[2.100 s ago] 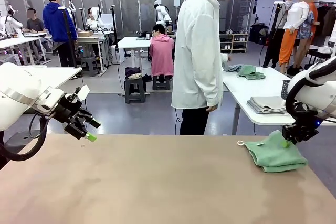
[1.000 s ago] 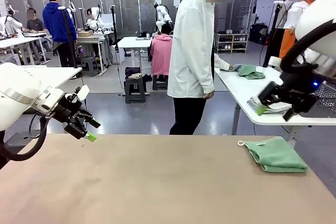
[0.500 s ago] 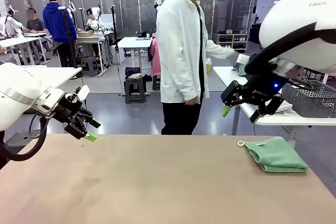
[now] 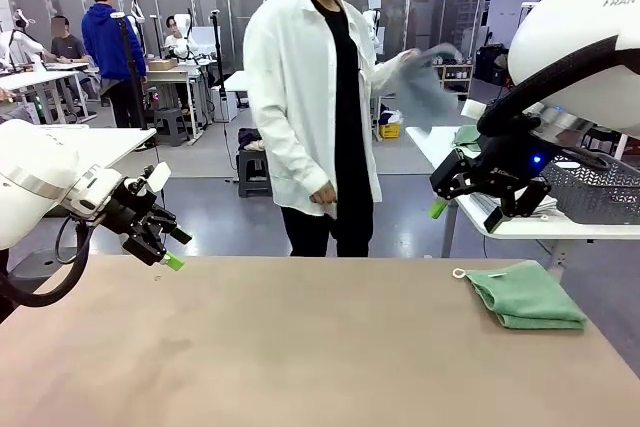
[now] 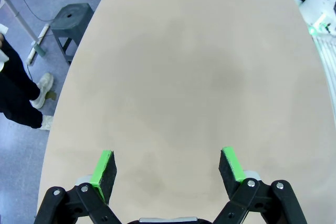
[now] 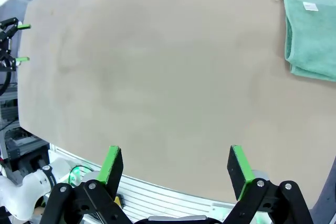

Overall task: Fold the towels and place them in the basket.
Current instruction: Place the folded Towel with hook on the right side of the table, then when a person lays out a Towel with hook on the table, fold it in half twice.

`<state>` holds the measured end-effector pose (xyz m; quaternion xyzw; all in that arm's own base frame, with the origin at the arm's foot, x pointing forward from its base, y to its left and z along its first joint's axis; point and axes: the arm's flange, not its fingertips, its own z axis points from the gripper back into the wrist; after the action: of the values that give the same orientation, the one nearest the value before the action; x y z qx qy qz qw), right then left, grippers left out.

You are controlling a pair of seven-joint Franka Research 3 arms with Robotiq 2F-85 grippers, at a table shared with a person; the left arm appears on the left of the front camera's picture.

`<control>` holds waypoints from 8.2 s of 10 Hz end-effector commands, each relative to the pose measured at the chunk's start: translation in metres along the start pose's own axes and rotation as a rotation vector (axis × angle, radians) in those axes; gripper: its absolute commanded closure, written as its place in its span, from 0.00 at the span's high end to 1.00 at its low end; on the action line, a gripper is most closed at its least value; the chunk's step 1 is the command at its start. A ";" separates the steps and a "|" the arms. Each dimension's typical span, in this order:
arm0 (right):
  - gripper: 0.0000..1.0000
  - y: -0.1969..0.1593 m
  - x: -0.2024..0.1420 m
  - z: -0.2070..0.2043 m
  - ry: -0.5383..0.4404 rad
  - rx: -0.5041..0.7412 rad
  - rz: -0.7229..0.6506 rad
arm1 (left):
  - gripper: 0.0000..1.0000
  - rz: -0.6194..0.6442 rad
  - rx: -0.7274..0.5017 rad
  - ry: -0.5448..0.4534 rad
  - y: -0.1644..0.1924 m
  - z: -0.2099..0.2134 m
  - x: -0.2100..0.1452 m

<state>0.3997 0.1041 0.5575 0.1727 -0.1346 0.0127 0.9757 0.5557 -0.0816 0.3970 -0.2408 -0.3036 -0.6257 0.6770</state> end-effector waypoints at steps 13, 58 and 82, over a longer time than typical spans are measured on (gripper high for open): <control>1.00 0.002 -0.001 0.003 0.007 0.004 0.015 | 0.99 -0.002 0.003 0.001 0.001 0.000 0.000; 1.00 0.129 -0.082 -0.182 0.452 -0.159 1.443 | 1.00 -0.186 0.025 0.781 -0.234 -0.056 0.131; 1.00 0.060 -0.092 -0.287 0.405 -0.053 1.453 | 1.00 -0.167 -0.088 0.697 -0.184 -0.157 0.035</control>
<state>0.3770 0.2595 0.2947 0.0047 -0.0270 0.6780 0.7346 0.3846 -0.2350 0.3065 -0.0063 -0.0362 -0.7293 0.6832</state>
